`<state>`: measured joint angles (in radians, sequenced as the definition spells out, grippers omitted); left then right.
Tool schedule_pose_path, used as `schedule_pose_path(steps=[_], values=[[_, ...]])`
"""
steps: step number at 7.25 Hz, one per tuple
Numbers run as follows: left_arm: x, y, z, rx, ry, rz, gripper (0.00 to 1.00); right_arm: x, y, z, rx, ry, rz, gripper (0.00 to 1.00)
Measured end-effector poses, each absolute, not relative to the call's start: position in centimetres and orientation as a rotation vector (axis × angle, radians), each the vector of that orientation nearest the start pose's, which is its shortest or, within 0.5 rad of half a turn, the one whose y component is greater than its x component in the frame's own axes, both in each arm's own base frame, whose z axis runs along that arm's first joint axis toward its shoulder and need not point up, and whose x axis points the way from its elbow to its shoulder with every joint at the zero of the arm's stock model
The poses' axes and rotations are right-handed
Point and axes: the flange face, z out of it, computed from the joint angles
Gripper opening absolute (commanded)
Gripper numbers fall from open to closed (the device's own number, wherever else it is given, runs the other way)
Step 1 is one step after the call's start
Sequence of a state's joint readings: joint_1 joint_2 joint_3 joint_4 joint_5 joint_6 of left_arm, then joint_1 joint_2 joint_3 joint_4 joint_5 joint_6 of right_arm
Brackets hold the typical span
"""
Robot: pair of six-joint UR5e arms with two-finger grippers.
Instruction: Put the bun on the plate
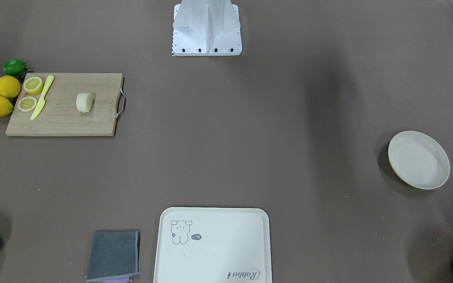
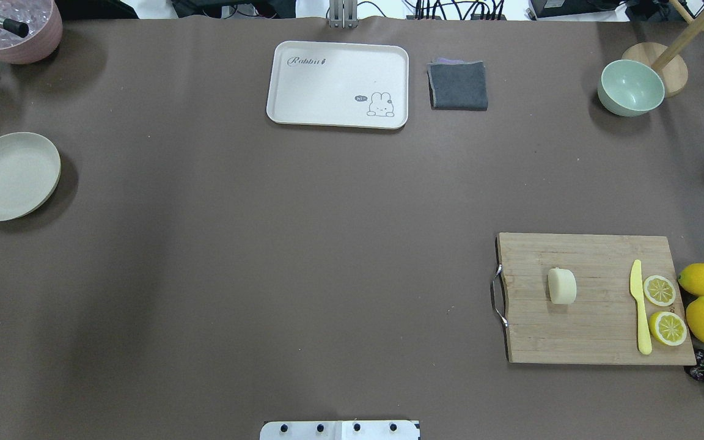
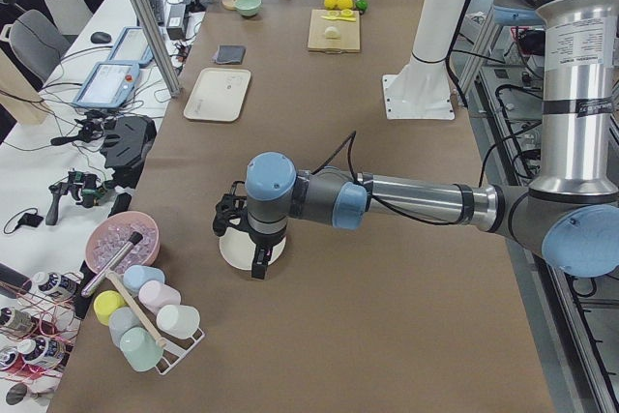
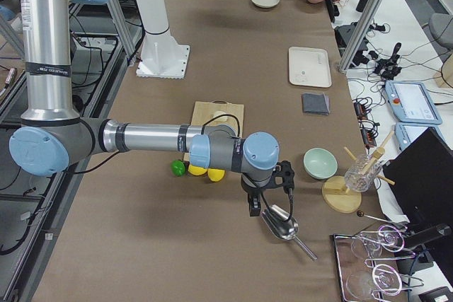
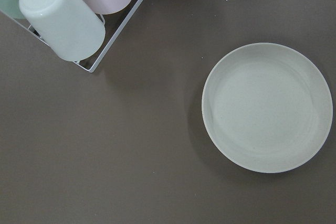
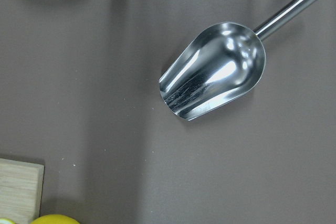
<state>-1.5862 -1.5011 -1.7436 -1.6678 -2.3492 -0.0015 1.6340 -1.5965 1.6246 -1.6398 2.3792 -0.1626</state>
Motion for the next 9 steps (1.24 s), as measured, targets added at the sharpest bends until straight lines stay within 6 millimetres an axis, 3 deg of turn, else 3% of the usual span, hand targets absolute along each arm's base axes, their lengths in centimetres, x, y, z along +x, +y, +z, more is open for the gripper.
schedule_pose_path(steps=[4, 5, 8, 9], values=[[-6.6, -48.8, 57.8, 0.244, 0.778, 0.094, 0.98, 9.1, -47.5, 64.6, 0.051, -0.806, -0.062, 1.0], [-6.4, -49.3, 58.6, 0.276, 0.796, 0.112, 0.98, 9.1, -47.5, 64.5, 0.052, -0.805, -0.06, 1.0], [-4.1, -52.2, 66.5, 0.39, 0.854, 0.114, 0.98, 9.2, -47.7, 64.2, 0.056, -0.803, -0.056, 1.0], [-2.1, -52.9, 67.4, 0.384, 0.872, 0.062, 0.98, 9.2, -47.8, 64.1, 0.057, -0.803, -0.055, 1.0]])
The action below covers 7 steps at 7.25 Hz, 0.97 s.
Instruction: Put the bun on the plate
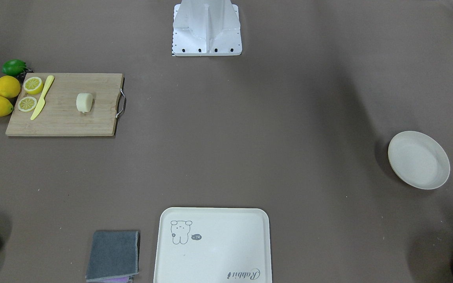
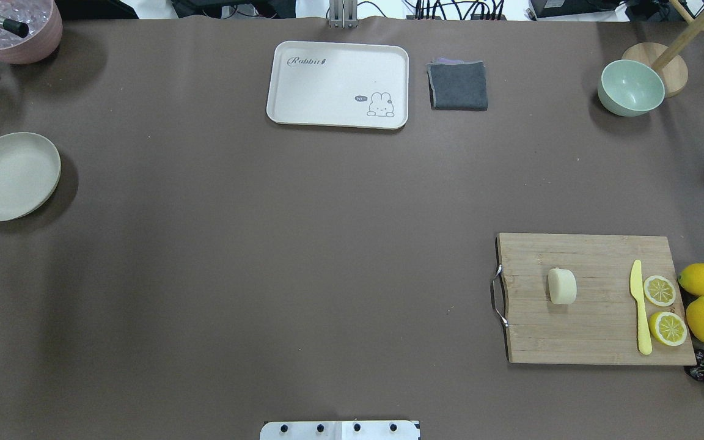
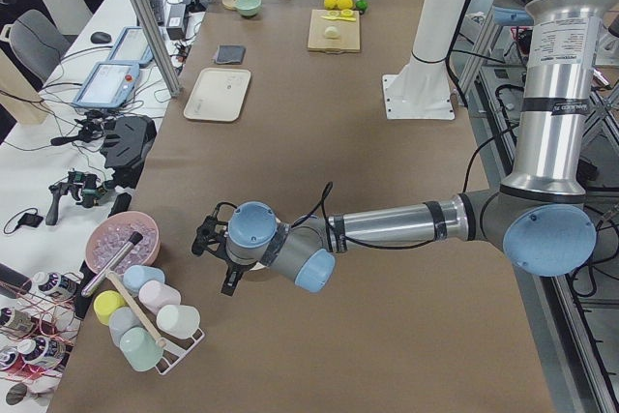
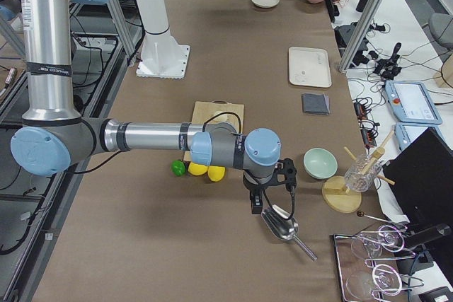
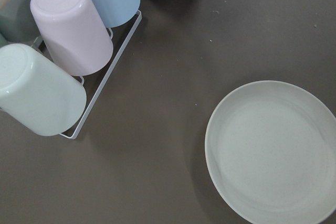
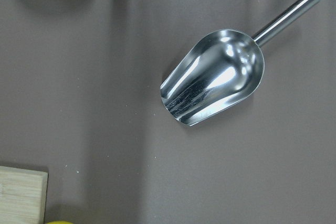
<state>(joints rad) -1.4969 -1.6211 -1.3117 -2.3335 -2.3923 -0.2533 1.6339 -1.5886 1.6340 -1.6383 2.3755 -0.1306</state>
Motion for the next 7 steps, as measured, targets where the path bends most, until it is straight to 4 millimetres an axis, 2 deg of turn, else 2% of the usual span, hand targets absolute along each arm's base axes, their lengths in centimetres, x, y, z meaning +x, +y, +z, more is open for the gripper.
schedule_pose_path(steps=[4, 5, 6, 7], values=[[9.1, -53.8, 69.0, 0.404, 0.841, -0.047, 0.98, 9.2, -48.1, 63.5, 0.061, -0.803, -0.041, 1.0], [10.6, -53.7, 69.7, 0.41, 0.85, -0.055, 0.98, 9.2, -48.3, 63.3, 0.063, -0.803, -0.039, 1.0], [11.1, -53.5, 70.5, 0.405, 0.851, -0.059, 0.97, 9.2, -48.5, 63.1, 0.065, -0.803, -0.037, 1.0], [11.2, -53.1, 71.2, 0.396, 0.849, -0.062, 0.92, 9.2, -48.7, 63.0, 0.068, -0.803, -0.037, 1.0]])
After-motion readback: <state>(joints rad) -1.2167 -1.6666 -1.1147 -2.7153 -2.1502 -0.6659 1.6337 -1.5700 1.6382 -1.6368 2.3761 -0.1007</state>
